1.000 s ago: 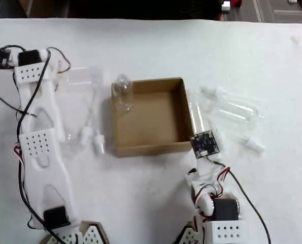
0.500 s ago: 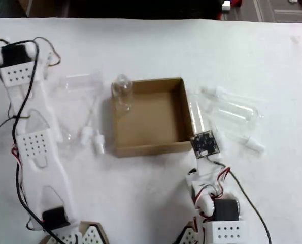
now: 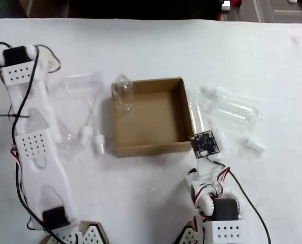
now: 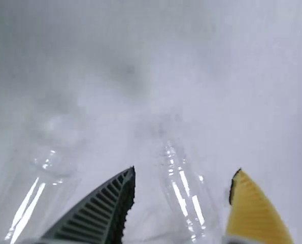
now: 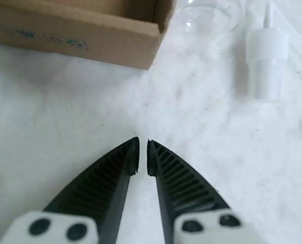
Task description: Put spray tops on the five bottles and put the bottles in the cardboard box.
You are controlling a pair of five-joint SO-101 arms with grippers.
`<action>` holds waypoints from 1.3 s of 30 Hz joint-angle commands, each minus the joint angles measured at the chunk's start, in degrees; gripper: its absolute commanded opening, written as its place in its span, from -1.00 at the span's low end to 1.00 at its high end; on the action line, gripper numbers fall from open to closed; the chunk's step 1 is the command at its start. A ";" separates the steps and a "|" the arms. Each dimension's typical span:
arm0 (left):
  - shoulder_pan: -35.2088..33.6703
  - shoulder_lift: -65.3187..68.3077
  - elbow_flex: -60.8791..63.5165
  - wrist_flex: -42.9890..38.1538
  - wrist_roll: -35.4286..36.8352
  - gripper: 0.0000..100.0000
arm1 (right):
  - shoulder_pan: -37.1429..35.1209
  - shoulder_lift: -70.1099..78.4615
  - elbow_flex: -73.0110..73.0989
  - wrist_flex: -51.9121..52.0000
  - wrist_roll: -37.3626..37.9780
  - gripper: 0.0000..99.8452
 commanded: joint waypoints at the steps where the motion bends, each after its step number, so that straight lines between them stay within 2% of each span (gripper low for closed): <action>1: 2.68 -1.27 3.08 -0.35 2.55 -0.46 | 0.13 -0.13 0.53 0.40 0.26 -0.97; 11: 1.89 0.66 5.36 -2.20 11.87 -0.45 | 0.13 -0.13 0.53 0.40 0.26 -0.97; 22: 1.36 5.23 5.36 -12.04 12.31 -0.46 | 0.31 -0.13 0.53 0.40 0.26 -0.97; 35: 1.19 7.78 5.45 -15.03 12.40 -0.46 | 0.40 -0.13 0.53 0.40 0.26 -0.97; 39: 1.10 8.92 5.27 -15.91 12.40 -0.62 | 0.48 -0.13 0.53 0.40 0.26 -0.97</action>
